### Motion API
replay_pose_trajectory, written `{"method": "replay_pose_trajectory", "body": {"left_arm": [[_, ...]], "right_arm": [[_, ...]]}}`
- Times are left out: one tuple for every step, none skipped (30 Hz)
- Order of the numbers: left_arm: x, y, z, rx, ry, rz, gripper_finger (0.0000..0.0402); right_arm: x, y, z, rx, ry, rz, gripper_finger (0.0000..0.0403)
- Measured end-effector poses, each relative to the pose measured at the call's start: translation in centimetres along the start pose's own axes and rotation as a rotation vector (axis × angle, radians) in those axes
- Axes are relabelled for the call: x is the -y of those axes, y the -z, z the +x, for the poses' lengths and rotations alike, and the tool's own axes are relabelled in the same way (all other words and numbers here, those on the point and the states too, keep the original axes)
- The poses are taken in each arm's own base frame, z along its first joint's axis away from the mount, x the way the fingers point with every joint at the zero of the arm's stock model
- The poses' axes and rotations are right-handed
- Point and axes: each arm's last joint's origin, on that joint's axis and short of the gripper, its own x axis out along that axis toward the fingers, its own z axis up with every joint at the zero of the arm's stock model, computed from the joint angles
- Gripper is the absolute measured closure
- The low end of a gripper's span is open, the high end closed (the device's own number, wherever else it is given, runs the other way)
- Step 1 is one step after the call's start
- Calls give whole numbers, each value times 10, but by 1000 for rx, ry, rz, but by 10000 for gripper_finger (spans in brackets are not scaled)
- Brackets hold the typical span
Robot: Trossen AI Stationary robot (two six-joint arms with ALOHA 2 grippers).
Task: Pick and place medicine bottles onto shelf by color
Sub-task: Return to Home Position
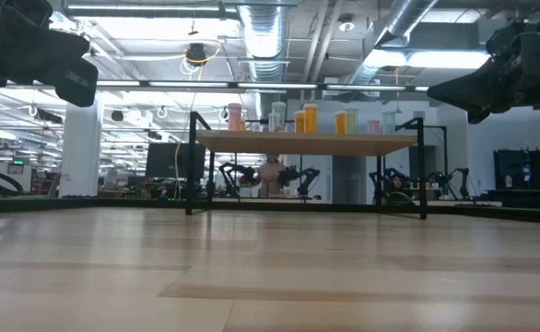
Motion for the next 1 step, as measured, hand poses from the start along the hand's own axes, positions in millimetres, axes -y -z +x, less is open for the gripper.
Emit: {"method": "replay_pose_trajectory", "body": {"left_arm": [[0, 0, 0, 0, 0, 0, 401]], "right_arm": [[0, 0, 0, 0, 0, 0, 370]]}}
